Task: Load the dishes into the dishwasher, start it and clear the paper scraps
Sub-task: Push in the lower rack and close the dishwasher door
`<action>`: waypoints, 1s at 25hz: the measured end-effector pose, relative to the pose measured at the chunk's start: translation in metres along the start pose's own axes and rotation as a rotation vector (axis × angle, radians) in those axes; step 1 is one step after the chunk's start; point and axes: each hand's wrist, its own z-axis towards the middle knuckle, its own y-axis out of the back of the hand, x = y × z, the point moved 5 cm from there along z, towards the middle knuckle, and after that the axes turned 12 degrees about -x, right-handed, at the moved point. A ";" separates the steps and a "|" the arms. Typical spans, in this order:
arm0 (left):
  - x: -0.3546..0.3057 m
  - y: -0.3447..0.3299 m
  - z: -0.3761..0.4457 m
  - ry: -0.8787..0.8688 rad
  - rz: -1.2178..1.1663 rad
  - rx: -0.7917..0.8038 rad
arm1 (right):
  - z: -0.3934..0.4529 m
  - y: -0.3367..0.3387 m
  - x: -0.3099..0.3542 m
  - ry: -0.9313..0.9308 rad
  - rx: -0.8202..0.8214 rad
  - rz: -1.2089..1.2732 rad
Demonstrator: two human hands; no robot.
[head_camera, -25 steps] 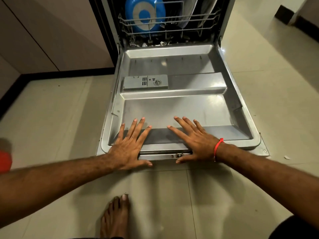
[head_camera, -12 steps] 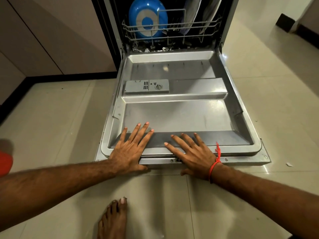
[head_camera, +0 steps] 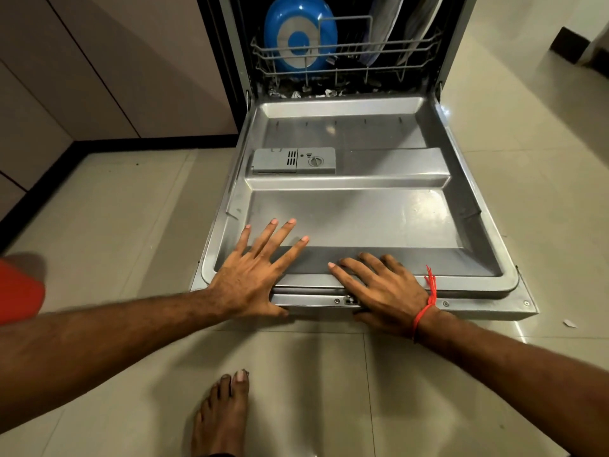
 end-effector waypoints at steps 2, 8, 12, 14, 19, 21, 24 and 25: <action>0.004 0.014 -0.001 -0.027 0.016 -0.061 | 0.003 0.015 -0.004 0.007 -0.026 0.007; 0.023 0.077 0.011 -0.116 0.021 -0.199 | 0.023 0.083 -0.013 0.023 -0.173 0.012; 0.042 0.136 0.033 -0.206 0.079 -0.257 | 0.032 0.143 -0.027 -0.006 -0.372 0.064; 0.056 0.165 0.042 -0.190 0.106 -0.259 | 0.037 0.169 -0.036 -0.044 -0.474 0.068; 0.076 0.225 0.059 -0.165 0.193 -0.269 | 0.057 0.215 -0.051 -0.132 -0.615 0.035; 0.081 0.247 0.065 -0.170 0.222 -0.291 | 0.065 0.229 -0.056 -0.117 -0.628 0.024; 0.099 0.271 0.072 -0.105 0.196 -0.360 | 0.080 0.249 -0.071 -0.112 -0.654 -0.033; 0.104 0.276 0.073 -0.082 0.194 -0.385 | 0.086 0.254 -0.076 -0.133 -0.650 -0.059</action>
